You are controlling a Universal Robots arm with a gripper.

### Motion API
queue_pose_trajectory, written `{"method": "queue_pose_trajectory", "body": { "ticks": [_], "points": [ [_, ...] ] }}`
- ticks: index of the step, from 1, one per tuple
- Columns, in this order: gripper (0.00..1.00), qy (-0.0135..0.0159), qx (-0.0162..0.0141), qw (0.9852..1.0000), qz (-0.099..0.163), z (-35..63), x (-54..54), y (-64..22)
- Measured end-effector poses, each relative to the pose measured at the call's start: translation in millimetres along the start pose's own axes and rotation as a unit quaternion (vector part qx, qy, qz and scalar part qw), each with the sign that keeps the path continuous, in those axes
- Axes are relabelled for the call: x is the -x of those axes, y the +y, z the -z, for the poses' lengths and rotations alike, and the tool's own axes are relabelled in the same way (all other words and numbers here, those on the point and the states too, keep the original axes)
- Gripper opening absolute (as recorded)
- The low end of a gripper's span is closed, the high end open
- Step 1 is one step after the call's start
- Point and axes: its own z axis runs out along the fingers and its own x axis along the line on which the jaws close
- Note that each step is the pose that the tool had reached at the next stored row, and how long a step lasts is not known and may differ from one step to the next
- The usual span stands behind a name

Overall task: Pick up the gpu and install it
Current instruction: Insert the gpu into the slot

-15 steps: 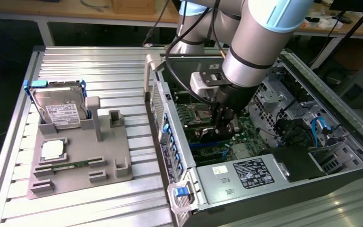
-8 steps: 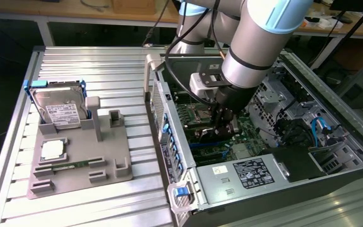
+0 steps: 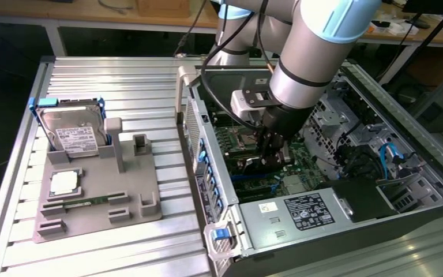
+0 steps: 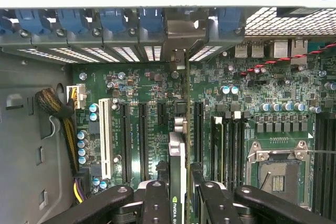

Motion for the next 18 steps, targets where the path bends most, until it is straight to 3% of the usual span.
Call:
{"method": "queue_pose_trajectory", "body": {
  "ticks": [18],
  "points": [
    [0.27,0.0004,0.0001,1.0000,0.000,-4.7,-0.2,0.0]
  ]
}}
